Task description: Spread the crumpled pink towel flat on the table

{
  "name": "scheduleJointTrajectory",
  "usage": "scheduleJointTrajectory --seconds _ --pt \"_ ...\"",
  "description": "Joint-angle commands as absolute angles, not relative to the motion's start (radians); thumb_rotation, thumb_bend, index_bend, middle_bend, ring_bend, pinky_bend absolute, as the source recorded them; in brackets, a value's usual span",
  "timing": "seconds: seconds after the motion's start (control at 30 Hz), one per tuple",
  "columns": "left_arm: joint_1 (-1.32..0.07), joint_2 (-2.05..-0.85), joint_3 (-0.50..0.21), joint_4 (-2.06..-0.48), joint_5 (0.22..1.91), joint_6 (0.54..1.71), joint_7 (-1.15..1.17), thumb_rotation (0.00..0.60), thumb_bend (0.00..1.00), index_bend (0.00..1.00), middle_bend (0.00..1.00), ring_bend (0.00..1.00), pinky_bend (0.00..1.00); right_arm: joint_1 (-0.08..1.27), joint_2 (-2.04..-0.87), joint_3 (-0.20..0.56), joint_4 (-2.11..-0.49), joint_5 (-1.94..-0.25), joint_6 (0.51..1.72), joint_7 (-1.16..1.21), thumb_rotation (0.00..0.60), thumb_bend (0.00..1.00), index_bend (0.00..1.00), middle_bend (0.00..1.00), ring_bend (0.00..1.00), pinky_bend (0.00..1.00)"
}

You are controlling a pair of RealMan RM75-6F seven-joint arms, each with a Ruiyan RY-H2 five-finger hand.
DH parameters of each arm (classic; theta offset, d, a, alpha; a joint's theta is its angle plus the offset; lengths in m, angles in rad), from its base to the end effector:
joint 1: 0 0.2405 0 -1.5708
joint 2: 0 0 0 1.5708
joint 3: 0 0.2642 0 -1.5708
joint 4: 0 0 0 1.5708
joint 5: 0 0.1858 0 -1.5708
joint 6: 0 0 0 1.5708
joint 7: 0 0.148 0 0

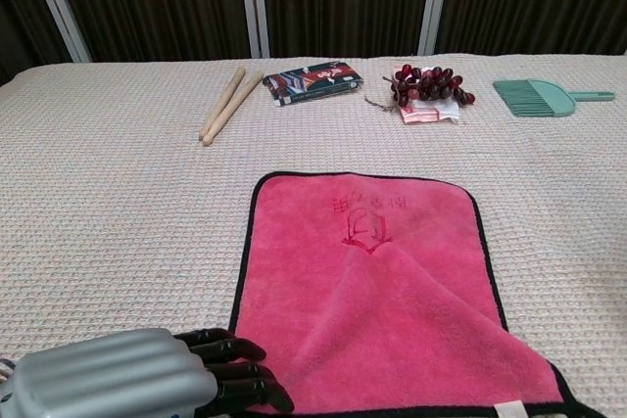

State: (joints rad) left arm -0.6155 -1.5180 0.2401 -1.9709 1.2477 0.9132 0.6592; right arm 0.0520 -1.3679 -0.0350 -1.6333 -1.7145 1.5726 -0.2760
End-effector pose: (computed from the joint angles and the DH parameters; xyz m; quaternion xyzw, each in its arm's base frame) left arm -0.1426 0.1547 -0.0367 -0.8811 -0.3653 -0.2434 0.1761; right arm -0.2571 -0.1535 0.1022 0.6412 -0.3391 0.4297 0.5378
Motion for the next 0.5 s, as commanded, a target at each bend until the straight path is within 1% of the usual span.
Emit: scheduleJointTrajectory --seconds 0.03,0.23,0.5 --pt "-0.608 -1.508 0.251 -1.973 1.268 0.918 0.644 0.600 0.77 0.12 0.13 0.00 0.06 0.052 -1.369 -0.034 -1.634 -1.714 1.569 -0.278 0.600 0.42 0.00 0.00 0.00 0.00" --pt "-0.602 -1.486 0.269 -1.984 1.296 0.920 0.645 0.600 0.77 0.12 0.13 0.00 0.06 0.049 -1.370 -0.033 -1.633 -1.718 1.572 -0.273 0.600 0.42 0.00 0.00 0.00 0.00" --pt "-0.590 -1.469 0.270 -1.987 1.314 0.928 0.627 0.600 0.77 0.12 0.13 0.00 0.06 0.047 -1.370 -0.033 -1.634 -1.723 1.571 -0.272 0.600 0.42 0.00 0.00 0.00 0.00"
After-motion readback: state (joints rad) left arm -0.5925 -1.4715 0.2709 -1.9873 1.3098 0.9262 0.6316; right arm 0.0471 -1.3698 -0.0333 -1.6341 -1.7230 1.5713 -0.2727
